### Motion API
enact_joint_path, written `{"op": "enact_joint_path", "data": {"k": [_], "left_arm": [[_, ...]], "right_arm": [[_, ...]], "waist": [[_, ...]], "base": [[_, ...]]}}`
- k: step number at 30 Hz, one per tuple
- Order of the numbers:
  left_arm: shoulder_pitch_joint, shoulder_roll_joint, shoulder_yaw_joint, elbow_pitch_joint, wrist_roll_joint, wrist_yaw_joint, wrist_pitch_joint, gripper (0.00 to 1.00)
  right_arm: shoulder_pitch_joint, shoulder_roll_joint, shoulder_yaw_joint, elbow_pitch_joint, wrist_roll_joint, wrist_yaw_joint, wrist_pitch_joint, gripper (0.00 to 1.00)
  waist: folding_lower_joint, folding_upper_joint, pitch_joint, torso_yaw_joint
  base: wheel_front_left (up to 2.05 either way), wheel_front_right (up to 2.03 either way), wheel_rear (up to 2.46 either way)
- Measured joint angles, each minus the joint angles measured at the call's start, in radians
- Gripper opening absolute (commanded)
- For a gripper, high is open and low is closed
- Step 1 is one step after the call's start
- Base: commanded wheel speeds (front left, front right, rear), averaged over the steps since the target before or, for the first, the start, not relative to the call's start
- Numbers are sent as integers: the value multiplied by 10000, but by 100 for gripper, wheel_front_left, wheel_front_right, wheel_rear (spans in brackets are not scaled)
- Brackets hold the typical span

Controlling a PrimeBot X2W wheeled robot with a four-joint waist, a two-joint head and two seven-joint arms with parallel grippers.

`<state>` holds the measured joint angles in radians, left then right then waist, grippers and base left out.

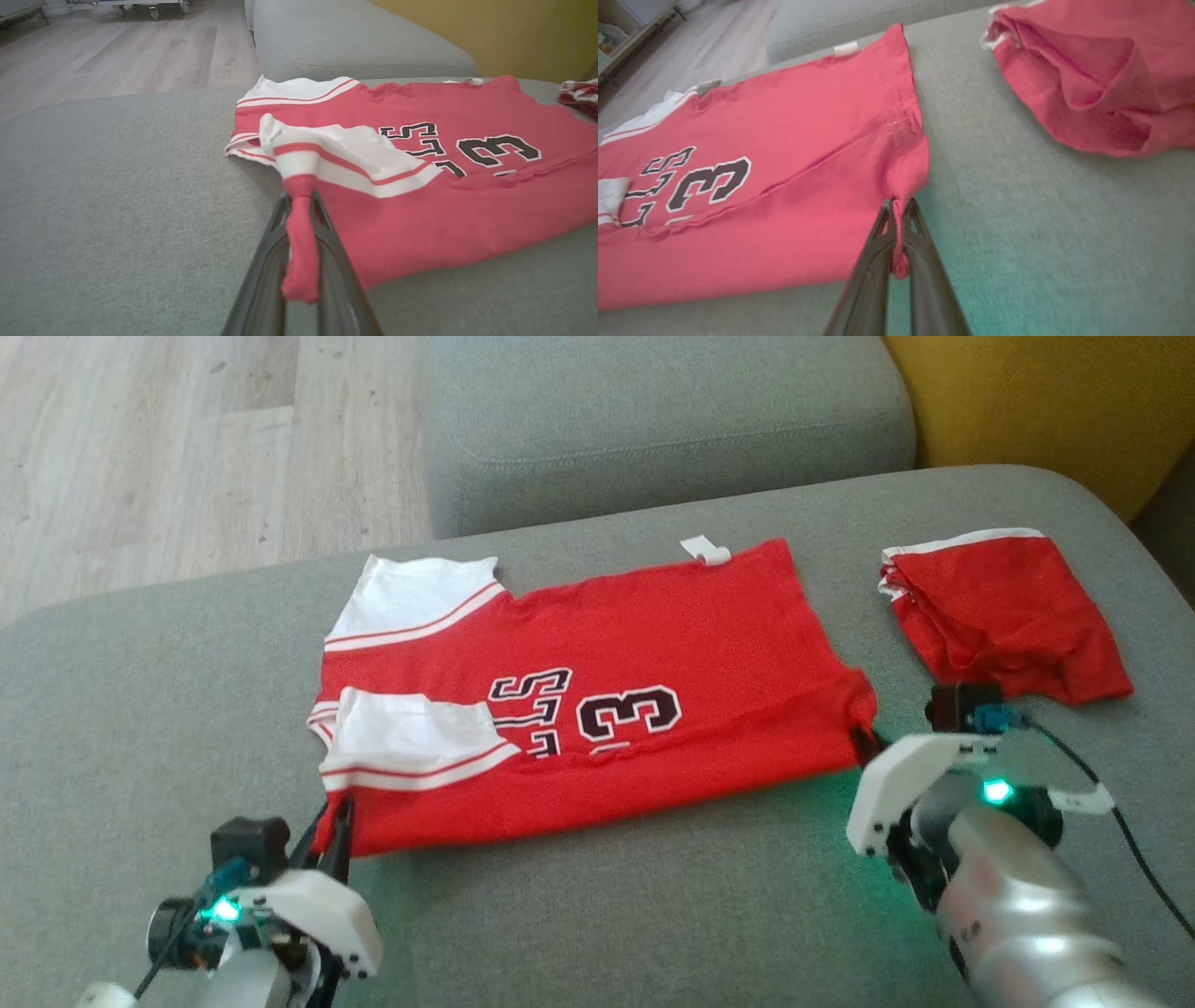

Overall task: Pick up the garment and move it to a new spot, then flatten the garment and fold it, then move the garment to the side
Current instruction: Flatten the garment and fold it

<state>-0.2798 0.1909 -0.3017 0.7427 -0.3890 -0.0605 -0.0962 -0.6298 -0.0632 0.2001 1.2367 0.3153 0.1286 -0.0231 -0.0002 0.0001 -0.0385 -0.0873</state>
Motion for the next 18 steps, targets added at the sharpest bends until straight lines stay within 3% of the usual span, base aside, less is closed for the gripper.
{"op": "enact_joint_path", "data": {"k": [18], "left_arm": [[1918,819,-280,-3053,-439,435,2617,0]], "right_arm": [[1516,-874,986,-2146,1348,0,1937,0]], "waist": [[2,0,-300,37]], "base": [[0,0,0]]}}
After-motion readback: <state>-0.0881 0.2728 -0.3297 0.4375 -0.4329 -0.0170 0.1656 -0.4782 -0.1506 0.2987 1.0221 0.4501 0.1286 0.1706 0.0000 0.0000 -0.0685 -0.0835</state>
